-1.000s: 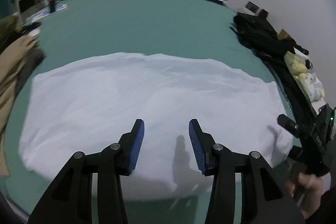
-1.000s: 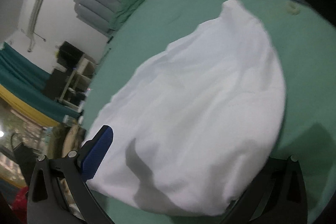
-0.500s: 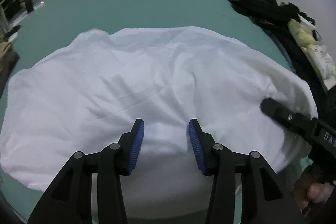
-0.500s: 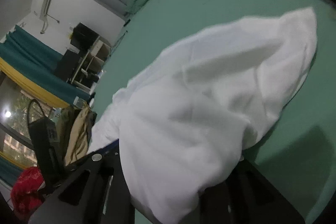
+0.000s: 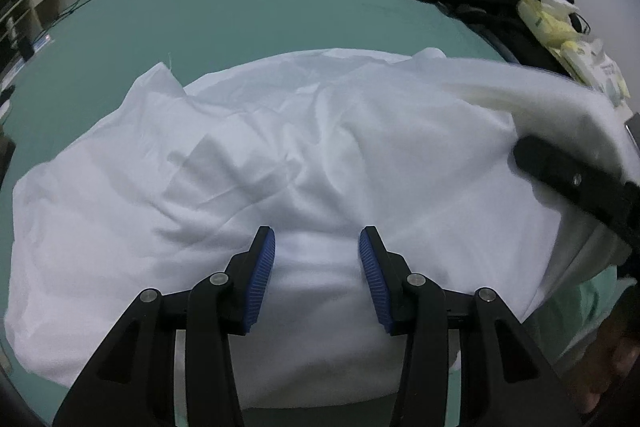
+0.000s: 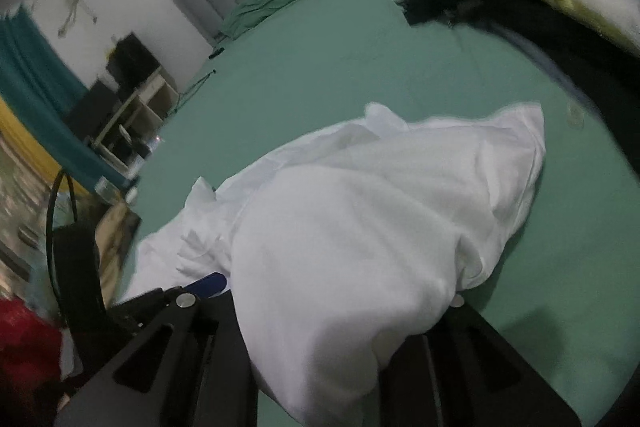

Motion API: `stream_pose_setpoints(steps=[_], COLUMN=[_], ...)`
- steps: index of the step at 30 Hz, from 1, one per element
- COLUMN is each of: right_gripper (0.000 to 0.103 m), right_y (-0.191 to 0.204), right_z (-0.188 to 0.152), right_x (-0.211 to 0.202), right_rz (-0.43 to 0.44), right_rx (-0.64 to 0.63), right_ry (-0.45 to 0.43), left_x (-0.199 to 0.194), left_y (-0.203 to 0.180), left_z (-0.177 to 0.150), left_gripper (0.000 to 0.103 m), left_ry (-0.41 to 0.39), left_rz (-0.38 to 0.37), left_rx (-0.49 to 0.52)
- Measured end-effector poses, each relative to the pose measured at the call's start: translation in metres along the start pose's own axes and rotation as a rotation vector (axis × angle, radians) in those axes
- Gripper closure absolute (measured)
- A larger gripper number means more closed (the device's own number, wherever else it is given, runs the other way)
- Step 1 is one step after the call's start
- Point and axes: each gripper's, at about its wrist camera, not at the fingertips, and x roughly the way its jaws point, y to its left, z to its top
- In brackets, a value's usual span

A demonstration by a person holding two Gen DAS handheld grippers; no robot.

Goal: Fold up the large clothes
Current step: 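Grasp the folded cloth with the right gripper and lift it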

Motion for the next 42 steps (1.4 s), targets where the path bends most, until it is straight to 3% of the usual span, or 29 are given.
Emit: stream_pose_setpoints(steps=[3,4,6,8,10,14,19,24,29,32,34,38,39,42], right_gripper=[0.087,0.087,0.087,0.087,0.087,0.087,0.087,0.086,0.082,0.08,0.076,0.047,0.033,0.023], right_y=[0.018,0.027,0.036,0.044,0.059,0.081,0.118,0.16,0.193,0.209,0.219,0.238,0.243,0.259], right_z=[0.004,0.005,0.007,0.009,0.011,0.01,0.006,-0.003,-0.019,-0.031,-0.039,-0.061,-0.066,-0.08], right_x=[0.0,0.0,-0.001,-0.002,-0.001,0.002,0.014,0.037,0.062,0.078,0.087,0.103,0.103,0.1], right_rz=[-0.05,-0.071,-0.105,-0.139,-0.177,-0.228,-0.259,-0.282,-0.296,-0.296,-0.303,-0.244,-0.207,-0.051], right_rx=[-0.074,-0.106,-0.154,-0.203,-0.257,-0.325,-0.389,-0.476,-0.532,-0.557,-0.579,-0.661,-0.677,-0.694], right_ry=[-0.009,-0.015,-0.018,-0.014,-0.01,0.011,0.041,0.093,0.15,0.188,0.219,0.319,0.333,0.366], left_x=[-0.008,-0.017,-0.046,-0.071,-0.092,-0.117,-0.108,-0.098,-0.109,-0.101,-0.093,-0.085,-0.085,-0.088], left_y=[0.005,0.006,0.013,0.029,0.059,0.131,0.221,0.273,0.282,0.287,0.291,0.311,0.315,0.324], left_z=[0.009,0.012,0.02,0.024,0.025,0.016,-0.014,-0.035,-0.034,-0.036,-0.041,-0.044,-0.044,-0.042], left_gripper=[0.056,0.056,0.056,0.056,0.056,0.056,0.056,0.056,0.056,0.056,0.056,0.056,0.056,0.056], left_ry=[0.057,0.045,-0.046,-0.132,-0.193,-0.247,-0.191,-0.158,-0.169,-0.132,-0.091,-0.057,-0.066,-0.08], left_rz=[0.043,0.026,0.005,0.079,0.08,0.201,0.217,0.198,0.124,0.075,0.024,-0.015,-0.008,0.016], left_rx=[0.009,0.016,0.058,0.075,0.038,-0.066,-0.215,-0.349,-0.294,-0.291,-0.301,-0.367,-0.368,-0.378])
